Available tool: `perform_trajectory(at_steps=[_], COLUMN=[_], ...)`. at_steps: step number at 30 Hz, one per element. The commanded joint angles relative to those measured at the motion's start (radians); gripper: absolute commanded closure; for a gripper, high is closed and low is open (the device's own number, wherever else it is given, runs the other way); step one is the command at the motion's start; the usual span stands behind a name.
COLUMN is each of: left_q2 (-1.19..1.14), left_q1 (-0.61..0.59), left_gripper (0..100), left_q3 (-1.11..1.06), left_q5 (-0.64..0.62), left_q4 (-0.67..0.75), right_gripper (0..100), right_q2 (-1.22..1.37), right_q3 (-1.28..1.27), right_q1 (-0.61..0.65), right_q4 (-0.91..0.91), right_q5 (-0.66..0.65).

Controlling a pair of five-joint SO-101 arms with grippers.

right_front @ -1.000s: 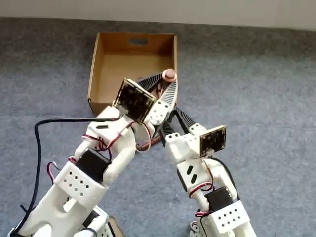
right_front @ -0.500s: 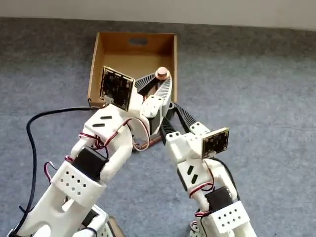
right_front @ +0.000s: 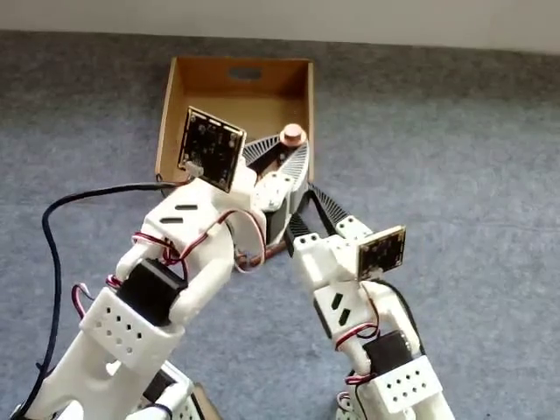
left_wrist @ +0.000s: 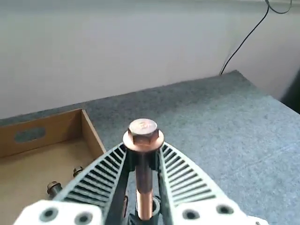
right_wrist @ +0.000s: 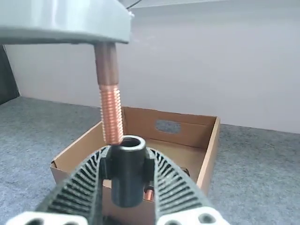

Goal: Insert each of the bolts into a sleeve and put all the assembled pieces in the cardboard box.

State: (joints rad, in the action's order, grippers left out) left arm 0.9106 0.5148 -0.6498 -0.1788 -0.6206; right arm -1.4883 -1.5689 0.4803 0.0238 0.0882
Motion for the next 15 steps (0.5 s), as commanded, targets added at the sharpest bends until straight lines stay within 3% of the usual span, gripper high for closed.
perform_trajectory(at_steps=[1, 15], left_q2=[-0.001, -0.002], left_q1=[0.007, 0.001], left_gripper=[99, 99], left_q3=[0.031, -0.065], left_q5=[-0.008, -0.006], left_q4=[0.0, 0.135], right_gripper=[99.2, 99.2], right_q2=[-0.008, -0.008], right_q3=[0.005, -0.013], right_q1=[0.005, 0.005], right_q4=[-0.019, -0.019], right_q5=[0.002, 0.002])
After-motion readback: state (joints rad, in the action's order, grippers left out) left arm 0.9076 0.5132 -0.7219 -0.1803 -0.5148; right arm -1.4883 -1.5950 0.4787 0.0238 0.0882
